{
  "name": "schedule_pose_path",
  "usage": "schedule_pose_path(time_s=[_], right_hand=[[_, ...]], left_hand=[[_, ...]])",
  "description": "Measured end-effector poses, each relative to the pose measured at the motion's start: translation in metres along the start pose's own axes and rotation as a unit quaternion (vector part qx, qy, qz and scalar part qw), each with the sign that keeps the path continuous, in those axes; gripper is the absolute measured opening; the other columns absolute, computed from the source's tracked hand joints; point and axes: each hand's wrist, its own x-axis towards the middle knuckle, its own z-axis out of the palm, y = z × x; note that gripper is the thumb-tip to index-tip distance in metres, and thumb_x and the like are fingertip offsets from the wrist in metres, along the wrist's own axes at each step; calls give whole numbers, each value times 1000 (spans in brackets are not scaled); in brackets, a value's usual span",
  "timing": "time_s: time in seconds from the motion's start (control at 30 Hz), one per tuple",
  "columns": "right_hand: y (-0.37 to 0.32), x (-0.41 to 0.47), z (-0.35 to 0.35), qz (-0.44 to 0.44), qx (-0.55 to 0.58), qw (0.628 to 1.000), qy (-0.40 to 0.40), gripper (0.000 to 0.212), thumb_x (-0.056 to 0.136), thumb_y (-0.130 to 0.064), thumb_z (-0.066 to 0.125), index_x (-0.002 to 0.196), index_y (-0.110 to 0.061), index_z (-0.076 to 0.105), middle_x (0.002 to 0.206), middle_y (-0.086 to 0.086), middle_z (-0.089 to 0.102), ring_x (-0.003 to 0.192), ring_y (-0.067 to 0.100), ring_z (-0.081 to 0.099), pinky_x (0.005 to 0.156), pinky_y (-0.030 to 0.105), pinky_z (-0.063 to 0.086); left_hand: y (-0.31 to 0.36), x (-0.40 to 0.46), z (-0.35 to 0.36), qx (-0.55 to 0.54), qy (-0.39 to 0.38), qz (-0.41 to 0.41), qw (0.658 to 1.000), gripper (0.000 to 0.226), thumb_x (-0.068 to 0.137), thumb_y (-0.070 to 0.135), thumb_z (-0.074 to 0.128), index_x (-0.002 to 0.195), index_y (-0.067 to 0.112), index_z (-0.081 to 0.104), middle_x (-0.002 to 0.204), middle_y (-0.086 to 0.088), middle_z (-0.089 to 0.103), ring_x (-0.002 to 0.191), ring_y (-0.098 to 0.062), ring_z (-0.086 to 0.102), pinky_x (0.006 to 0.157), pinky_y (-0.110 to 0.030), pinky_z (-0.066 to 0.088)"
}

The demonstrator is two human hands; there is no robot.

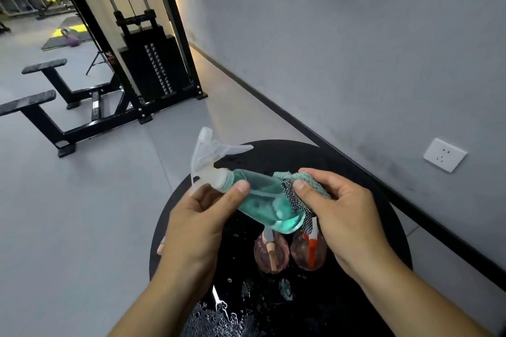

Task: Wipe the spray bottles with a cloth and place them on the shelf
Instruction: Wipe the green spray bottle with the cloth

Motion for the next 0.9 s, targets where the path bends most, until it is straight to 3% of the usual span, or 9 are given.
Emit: schedule_pose_path(time_s=[0.07, 0.17, 0.33, 0.5, 0.6, 0.73, 0.9], right_hand=[[3, -1, 2, 13, 9, 1000, -10, 19, 88, -22, 82, 105, -30, 80, 99, -9, 79, 94, 11, 76, 89, 41, 61], [5, -3, 5, 32, 32, 999, -13, 20, 87, -20, 82, 106, -26, 80, 100, -5, 80, 96, 15, 76, 91, 42, 60], [-1, -9, 7, 63, 58, 995, -52, 19, 90, -16, 78, 107, -22, 79, 98, -4, 80, 92, 14, 77, 80, 34, 60], [-5, -7, 1, 71, 38, 995, -64, 17, 90, -19, 77, 106, -23, 80, 99, -3, 80, 94, 16, 77, 90, 44, 60], [-4, -4, -3, 69, 28, 996, -45, 18, 87, -24, 80, 105, -26, 81, 102, -6, 80, 101, 15, 75, 101, 49, 56], [-4, -2, -9, 71, 37, 996, -43, 24, 85, -24, 80, 109, -23, 80, 106, -5, 79, 105, 14, 74, 106, 45, 52], [-3, -1, -13, 70, 43, 996, -39, 25, 84, -22, 80, 109, -21, 80, 104, -2, 80, 103, 16, 75, 103, 45, 54]], left_hand=[[-4, 2, 0, 9, -9, 0, 1000, 35, 81, 10, 78, 115, 6, 76, 112, -12, 81, 106, -21, 78, 82, -18, 58], [-8, 1, 1, 18, -19, -18, 999, 39, 85, 17, 76, 124, 19, 73, 112, -8, 81, 107, -20, 78, 86, -21, 59], [-13, 1, 0, 43, -43, -48, 997, 50, 81, 19, 81, 124, 36, 63, 116, -5, 79, 107, -29, 78, 91, -47, 62], [-9, 6, -5, 28, 7, -47, 998, 46, 87, 15, 80, 129, 13, 62, 113, -5, 81, 101, -26, 80, 86, -47, 65], [-7, 8, -10, 16, 38, -44, 998, 39, 82, 24, 80, 118, 12, 72, 106, -8, 81, 96, -28, 80, 87, -52, 64], [-10, 8, -19, 37, 67, -44, 996, 46, 74, 45, 82, 116, 29, 73, 106, -11, 79, 96, -32, 79, 88, -56, 64], [-18, 8, -26, 86, 96, -78, 989, 39, 85, 65, 73, 118, 45, 65, 104, 5, 80, 99, -24, 79, 93, -57, 61]])
